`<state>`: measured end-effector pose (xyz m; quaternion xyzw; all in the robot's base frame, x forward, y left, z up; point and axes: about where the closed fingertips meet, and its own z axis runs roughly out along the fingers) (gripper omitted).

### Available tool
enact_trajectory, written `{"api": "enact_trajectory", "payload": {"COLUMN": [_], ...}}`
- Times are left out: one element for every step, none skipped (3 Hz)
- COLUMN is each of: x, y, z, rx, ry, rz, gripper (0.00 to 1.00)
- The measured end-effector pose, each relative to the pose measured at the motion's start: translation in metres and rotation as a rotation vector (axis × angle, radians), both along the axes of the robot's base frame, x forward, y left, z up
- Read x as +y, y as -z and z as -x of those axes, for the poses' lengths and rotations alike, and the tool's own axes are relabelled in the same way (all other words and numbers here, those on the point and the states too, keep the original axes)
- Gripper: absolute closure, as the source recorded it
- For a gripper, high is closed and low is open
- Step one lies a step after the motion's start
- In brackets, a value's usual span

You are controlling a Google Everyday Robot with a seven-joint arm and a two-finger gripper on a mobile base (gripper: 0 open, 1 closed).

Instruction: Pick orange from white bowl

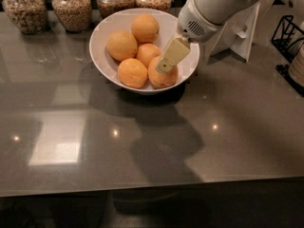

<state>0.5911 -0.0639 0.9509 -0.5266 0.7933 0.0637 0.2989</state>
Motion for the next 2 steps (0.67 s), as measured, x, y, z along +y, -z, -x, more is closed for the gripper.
{"api": "enact_trajectory", "payload": {"x": [-0.001,-0.003], "y": [0.018,0.033], "z": [-0.001,-0.002], "rx": [0.040,0.074], "ry": [0.017,0.030], "rz": [-0.005,-0.006], "gripper": [0.35,0.33]}}
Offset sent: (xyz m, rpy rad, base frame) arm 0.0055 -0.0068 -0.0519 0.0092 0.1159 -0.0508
